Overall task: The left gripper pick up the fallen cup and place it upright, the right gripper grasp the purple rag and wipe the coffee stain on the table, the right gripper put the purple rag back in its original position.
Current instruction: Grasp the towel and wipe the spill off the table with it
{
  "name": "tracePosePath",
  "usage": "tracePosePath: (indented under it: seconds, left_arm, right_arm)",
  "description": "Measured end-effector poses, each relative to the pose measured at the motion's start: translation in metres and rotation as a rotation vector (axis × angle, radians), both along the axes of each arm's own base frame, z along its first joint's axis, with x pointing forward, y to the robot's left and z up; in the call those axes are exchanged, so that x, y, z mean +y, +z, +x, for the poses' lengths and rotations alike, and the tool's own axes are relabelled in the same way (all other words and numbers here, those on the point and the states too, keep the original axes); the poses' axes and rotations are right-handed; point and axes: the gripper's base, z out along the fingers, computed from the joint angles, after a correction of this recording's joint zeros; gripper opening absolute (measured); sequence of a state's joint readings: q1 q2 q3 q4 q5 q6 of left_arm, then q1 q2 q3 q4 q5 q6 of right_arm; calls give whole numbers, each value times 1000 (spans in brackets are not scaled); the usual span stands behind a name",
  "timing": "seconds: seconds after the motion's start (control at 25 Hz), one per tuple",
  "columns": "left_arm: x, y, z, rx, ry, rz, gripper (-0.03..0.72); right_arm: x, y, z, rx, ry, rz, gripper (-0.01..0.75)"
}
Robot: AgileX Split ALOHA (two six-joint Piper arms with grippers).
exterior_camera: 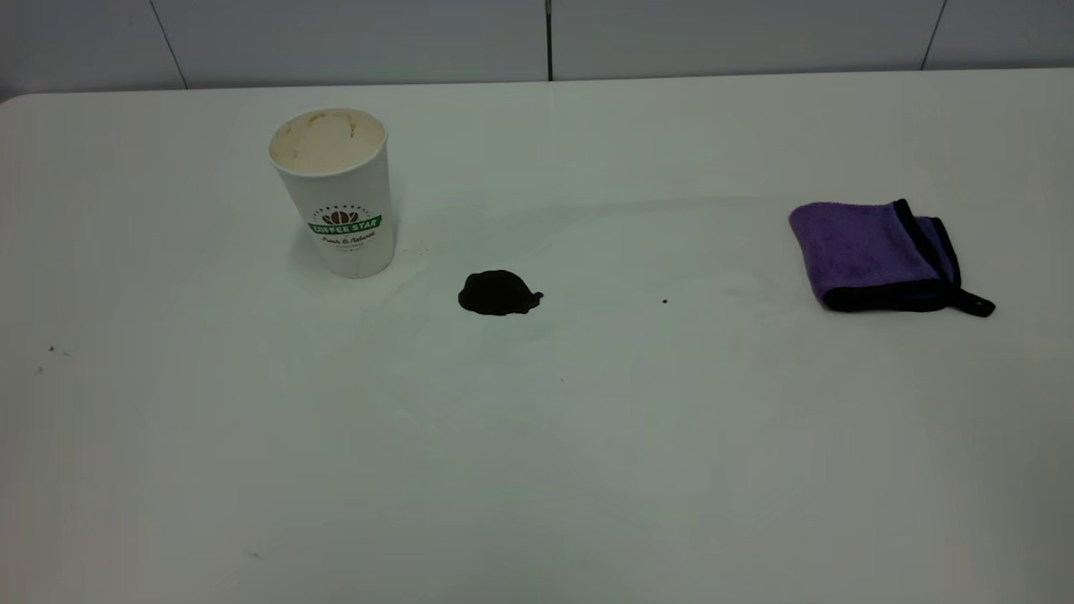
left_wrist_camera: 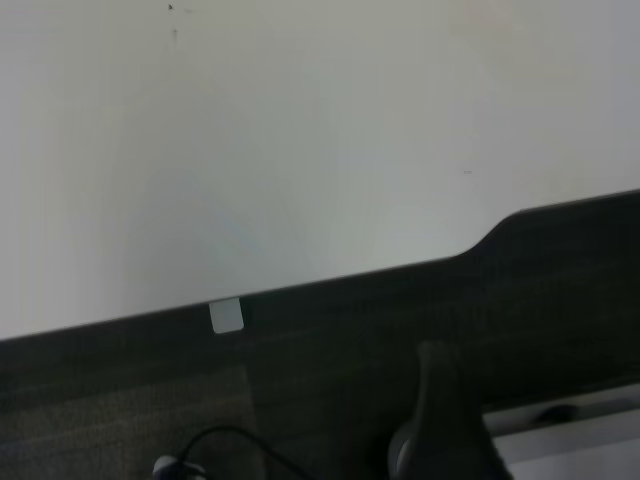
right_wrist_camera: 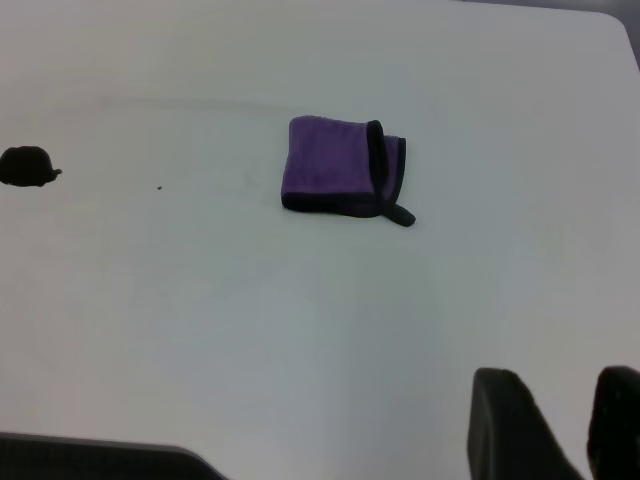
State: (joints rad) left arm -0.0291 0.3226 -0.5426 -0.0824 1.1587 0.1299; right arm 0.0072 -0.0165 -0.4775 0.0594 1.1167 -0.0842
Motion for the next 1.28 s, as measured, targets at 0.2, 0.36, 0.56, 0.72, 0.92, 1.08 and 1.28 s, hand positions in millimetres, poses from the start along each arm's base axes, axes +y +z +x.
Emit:
tracePosePath:
  seconds: [0.2,0.36,0.56,0.72,0.92,1.08,1.28]
  left_arm:
    - [3,-4,-16,-136,63,-16,503]
    - [7,-6,-28,-227,104,-7,503]
    - [8,-9,-40,-310,111,-2,503]
    - [8,-10,-43,-328,111,-4,503]
    - [9,-10,-42,-328,114,3,503]
    - [9,-10,-42,-328,114,3,503]
    - [9,-10,-42,-328,114,3,501]
  right_arm:
    - [0,0,0,0,0,0,239]
    - [0,0,0,0,0,0,239]
    - [0,0,0,0,0,0,239]
    - [0,0,0,0,0,0,239]
    - [0,0,0,1,1,1,239]
    - [0,0,0,1,1,1,239]
    - [0,0,0,1,1,1,239]
